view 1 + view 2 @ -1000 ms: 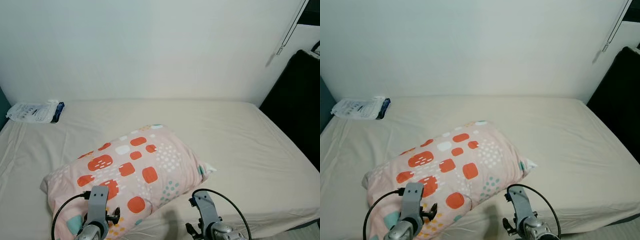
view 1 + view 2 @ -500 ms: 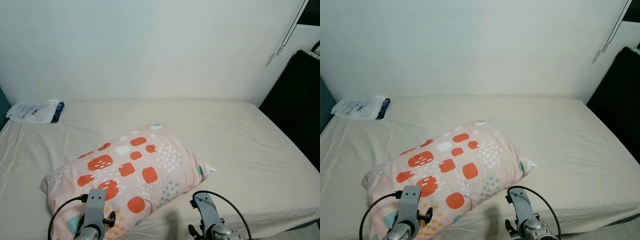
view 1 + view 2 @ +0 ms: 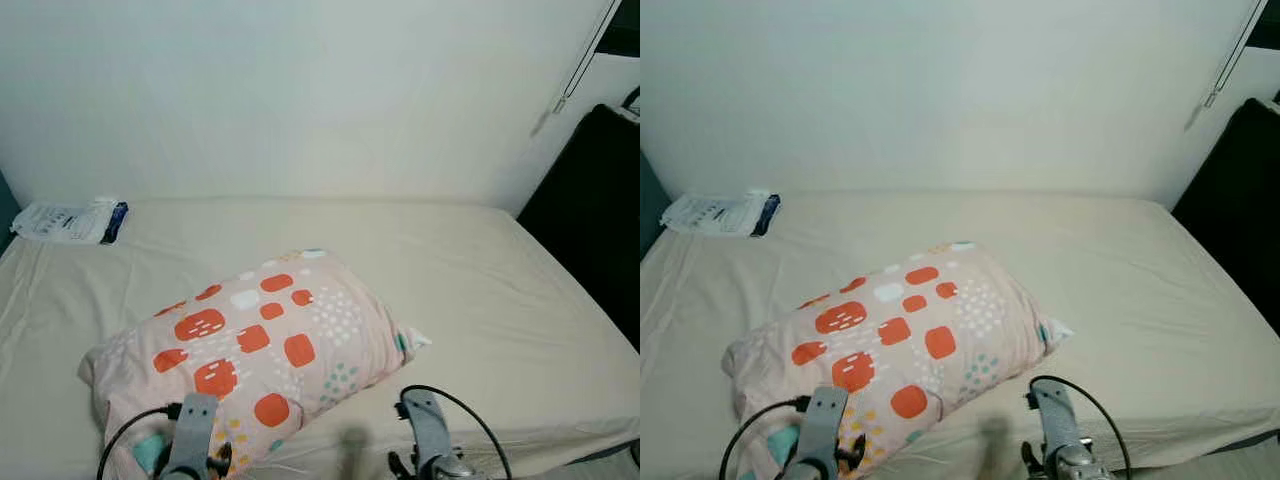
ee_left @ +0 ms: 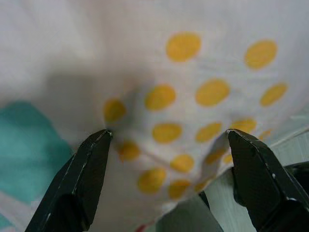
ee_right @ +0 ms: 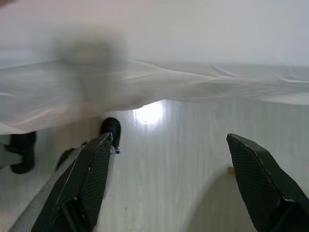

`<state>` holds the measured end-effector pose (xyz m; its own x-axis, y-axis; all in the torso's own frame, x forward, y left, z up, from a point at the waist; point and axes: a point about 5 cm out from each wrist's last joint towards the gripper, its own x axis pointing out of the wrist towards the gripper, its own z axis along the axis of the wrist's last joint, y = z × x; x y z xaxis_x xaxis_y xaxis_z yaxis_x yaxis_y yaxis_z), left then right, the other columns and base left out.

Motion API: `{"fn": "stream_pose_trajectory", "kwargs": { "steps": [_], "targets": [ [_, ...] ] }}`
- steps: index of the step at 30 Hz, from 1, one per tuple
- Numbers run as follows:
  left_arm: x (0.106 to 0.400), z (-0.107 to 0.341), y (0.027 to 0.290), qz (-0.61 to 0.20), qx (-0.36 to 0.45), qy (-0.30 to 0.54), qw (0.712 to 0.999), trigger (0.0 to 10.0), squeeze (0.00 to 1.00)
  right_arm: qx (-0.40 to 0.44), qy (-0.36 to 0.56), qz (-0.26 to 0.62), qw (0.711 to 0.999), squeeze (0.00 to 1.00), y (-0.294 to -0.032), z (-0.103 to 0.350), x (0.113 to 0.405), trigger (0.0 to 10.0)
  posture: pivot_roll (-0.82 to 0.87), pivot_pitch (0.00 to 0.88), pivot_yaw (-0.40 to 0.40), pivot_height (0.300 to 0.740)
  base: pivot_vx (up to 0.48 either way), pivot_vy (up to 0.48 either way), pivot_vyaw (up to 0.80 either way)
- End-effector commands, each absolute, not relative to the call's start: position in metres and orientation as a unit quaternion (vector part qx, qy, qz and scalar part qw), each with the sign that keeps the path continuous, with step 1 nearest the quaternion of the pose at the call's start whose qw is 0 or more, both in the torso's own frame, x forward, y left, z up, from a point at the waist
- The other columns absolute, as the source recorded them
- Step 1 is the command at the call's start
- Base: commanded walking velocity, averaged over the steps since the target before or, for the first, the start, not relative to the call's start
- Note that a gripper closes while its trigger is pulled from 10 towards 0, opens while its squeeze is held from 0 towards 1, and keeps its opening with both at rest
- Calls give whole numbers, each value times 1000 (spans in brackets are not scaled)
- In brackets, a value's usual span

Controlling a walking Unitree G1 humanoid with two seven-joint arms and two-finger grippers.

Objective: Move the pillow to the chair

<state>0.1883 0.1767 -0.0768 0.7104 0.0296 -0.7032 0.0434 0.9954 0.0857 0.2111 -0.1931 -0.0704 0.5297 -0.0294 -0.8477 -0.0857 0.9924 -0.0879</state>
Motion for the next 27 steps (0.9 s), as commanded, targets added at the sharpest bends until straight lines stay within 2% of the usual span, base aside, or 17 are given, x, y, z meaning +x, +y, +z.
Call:
{"fn": "stream_pose_trajectory", "kwargs": {
  "steps": [1, 4, 6, 11, 14, 16, 19, 23, 27],
  "targets": [
    [187, -78, 178, 5, 39, 387, 921, 10000, 0, -66, 489, 22, 870, 0, -192, -72, 209, 10000, 123, 0, -131, 740, 0, 0, 0],
    [188, -77, 179, 4, 41, 387, 921, 10000, 0, -71, 488, 27, 869, 0, -191, -72, 209, 10000, 124, 0, -130, 740, 0, 0, 0],
    [191, -77, 174, -34, 71, 386, 919, 10000, 0, -87, 495, 39, 864, 0, -188, -74, 206, 10000, 118, 0, -123, 740, 0, 0, 0],
    [190, -77, 171, -61, 93, 389, 914, 10000, 0, -99, 498, 49, 860, 0, -184, -75, 205, 10000, 112, 0, -120, 740, 0, 0, 0],
    [187, -79, 170, -77, 103, 393, 911, 10000, 0, -106, 490, 59, 863, 0, -174, -75, 208, 10000, 87, 0, -100, 740, 0, 0, 0],
    [186, -79, 170, -78, 104, 393, 910, 10000, 0, -104, 489, 59, 864, 0, -172, -75, 208, 10000, 87, 0, -100, 740, 0, 0, 0],
    [185, -80, 175, -52, 87, 401, 910, 10000, 0, -146, 470, 122, 862, 0, -162, -72, 213, 10000, 71, 0, -107, 740, 0, 0, 0],
    [186, -80, 176, -12, 41, 410, 911, 10000, 0, -125, 472, 110, 866, 0, -170, -70, 216, 10000, 59, 0, -101, 740, 0, 0, 0],
    [188, -80, 172, -12, 31, 414, 910, 10000, 0, -118, 475, 85, 868, 0, -181, -69, 215, 10000, 57, 0, -93, 740, 0, 0, 0]
  ]
}}
